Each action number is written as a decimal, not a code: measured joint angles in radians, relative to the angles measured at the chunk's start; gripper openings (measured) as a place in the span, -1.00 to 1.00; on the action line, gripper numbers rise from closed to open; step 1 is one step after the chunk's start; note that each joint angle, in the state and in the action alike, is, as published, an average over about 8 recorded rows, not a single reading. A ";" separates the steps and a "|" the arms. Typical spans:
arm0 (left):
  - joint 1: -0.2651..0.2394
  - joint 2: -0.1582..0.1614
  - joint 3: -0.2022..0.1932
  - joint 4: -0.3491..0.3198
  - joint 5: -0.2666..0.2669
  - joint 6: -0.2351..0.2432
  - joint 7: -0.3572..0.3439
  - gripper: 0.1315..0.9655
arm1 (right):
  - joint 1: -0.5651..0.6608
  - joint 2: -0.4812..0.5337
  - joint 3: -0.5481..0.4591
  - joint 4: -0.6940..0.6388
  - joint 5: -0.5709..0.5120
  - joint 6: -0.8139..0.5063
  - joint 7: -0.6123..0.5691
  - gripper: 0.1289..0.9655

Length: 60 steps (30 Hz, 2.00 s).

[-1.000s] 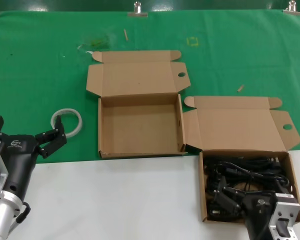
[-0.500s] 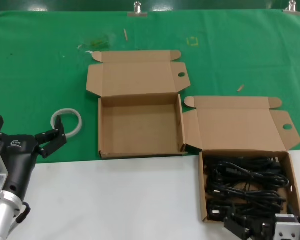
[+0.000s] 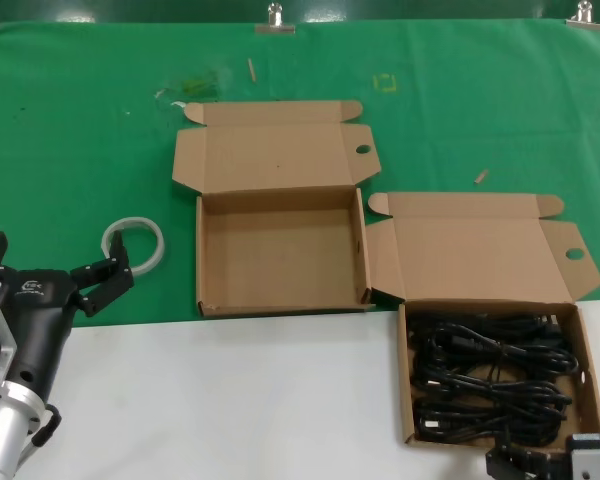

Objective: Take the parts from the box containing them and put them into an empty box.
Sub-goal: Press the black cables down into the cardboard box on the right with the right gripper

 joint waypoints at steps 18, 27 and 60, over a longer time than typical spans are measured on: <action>0.000 0.000 0.000 0.000 0.000 0.000 0.000 1.00 | 0.070 0.000 0.057 -0.042 0.176 -0.020 -0.216 1.00; 0.000 0.000 0.000 0.000 0.000 0.000 0.000 1.00 | 0.156 0.000 0.086 -0.125 0.300 -0.067 -0.353 1.00; 0.000 0.000 0.000 0.000 0.000 0.000 0.000 1.00 | 0.225 0.000 0.090 -0.193 0.431 -0.100 -0.476 0.92</action>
